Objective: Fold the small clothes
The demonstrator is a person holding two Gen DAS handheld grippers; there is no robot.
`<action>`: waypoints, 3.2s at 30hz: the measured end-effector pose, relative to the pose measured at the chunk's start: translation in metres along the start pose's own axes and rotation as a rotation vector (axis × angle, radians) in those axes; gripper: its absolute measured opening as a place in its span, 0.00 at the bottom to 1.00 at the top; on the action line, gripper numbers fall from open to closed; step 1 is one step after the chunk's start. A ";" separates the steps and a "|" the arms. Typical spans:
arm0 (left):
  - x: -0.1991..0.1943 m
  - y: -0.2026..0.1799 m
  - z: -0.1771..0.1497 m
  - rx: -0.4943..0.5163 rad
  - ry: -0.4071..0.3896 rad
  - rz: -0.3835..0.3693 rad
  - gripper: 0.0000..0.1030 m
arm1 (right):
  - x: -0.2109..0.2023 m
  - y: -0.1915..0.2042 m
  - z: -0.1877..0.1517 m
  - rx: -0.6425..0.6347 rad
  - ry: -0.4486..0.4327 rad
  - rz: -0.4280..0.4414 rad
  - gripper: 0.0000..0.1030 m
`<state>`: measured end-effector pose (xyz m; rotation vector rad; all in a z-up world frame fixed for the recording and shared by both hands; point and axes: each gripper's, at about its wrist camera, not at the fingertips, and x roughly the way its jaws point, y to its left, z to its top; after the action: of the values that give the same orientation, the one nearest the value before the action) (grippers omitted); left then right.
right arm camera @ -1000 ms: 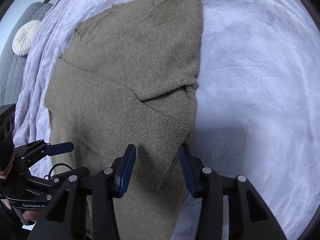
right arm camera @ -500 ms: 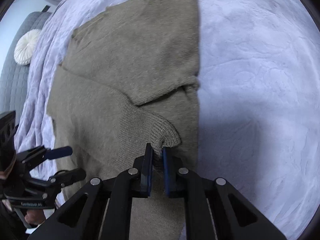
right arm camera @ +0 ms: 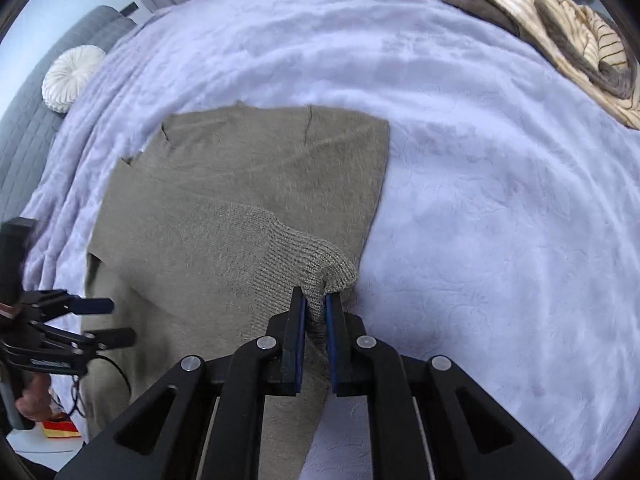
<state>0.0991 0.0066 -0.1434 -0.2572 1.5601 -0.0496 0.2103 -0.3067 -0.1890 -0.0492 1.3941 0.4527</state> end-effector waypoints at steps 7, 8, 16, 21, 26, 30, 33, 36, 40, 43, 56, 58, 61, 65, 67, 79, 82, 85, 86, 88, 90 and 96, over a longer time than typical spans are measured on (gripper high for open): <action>-0.027 0.043 0.032 -0.064 -0.065 0.035 0.72 | 0.004 0.012 -0.002 -0.025 0.002 0.037 0.10; -0.030 0.052 0.038 -0.080 -0.073 0.035 0.72 | 0.001 0.015 -0.001 -0.035 -0.004 0.037 0.10; -0.014 0.140 0.069 -0.129 0.015 0.290 0.72 | 0.001 0.025 0.011 -0.045 0.021 0.004 0.15; -0.018 0.194 0.048 -0.190 0.049 0.296 0.74 | -0.005 0.019 0.015 -0.026 0.010 -0.075 0.56; -0.067 0.173 0.045 -0.122 -0.100 0.205 0.74 | -0.022 0.021 0.017 0.009 -0.059 -0.075 0.58; -0.061 0.134 0.061 0.001 -0.109 0.144 0.74 | -0.003 0.049 0.014 -0.060 0.023 0.043 0.58; -0.022 0.131 0.071 0.033 -0.012 0.214 0.75 | 0.040 0.052 0.008 -0.059 0.152 -0.012 0.58; -0.011 0.156 0.068 -0.020 0.027 0.201 0.85 | 0.058 0.037 0.002 0.005 0.208 -0.093 0.53; -0.042 0.157 0.041 0.014 -0.018 0.201 0.85 | 0.024 0.062 -0.007 -0.056 0.117 -0.086 0.60; -0.044 0.143 0.019 0.075 0.000 0.165 0.85 | 0.025 0.084 -0.023 -0.092 0.130 -0.076 0.63; -0.037 0.201 -0.154 0.245 0.126 0.238 0.85 | 0.027 0.117 -0.173 -0.178 0.276 -0.198 0.71; -0.045 0.219 -0.172 0.240 0.142 0.227 0.85 | 0.017 0.115 -0.199 -0.162 0.295 -0.210 0.72; -0.068 0.230 -0.169 0.210 0.092 0.175 0.85 | -0.004 0.126 -0.209 -0.131 0.259 -0.240 0.72; -0.089 0.223 -0.146 0.169 0.002 0.120 0.85 | -0.020 0.164 -0.186 -0.126 0.144 -0.210 0.72; -0.088 0.221 -0.134 0.144 -0.014 0.111 0.85 | -0.013 0.180 -0.176 -0.133 0.144 -0.200 0.72; -0.083 0.313 -0.239 0.065 0.105 0.259 1.00 | 0.013 0.177 -0.267 -0.269 0.250 -0.174 0.73; -0.120 0.352 -0.259 -0.067 0.051 0.219 1.00 | -0.008 0.158 -0.283 -0.223 0.250 -0.152 0.73; -0.152 0.391 -0.269 -0.198 -0.020 0.148 1.00 | -0.042 0.132 -0.284 -0.102 0.185 -0.111 0.73; -0.158 0.403 -0.268 -0.243 -0.031 0.128 0.98 | -0.046 0.122 -0.282 -0.056 0.168 -0.097 0.73; -0.162 0.431 -0.269 -0.287 -0.024 0.098 0.89 | -0.045 0.102 -0.280 0.037 0.163 -0.073 0.73; -0.153 0.442 -0.267 -0.296 0.009 0.058 0.87 | -0.032 0.079 -0.277 0.090 0.200 -0.060 0.73; -0.099 0.424 -0.252 -0.180 0.138 -0.007 0.87 | -0.019 0.073 -0.272 0.119 0.216 0.051 0.75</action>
<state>-0.2076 0.4052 -0.1260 -0.4083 1.7031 0.0696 -0.0709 -0.3254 -0.2055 0.0351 1.6355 0.4146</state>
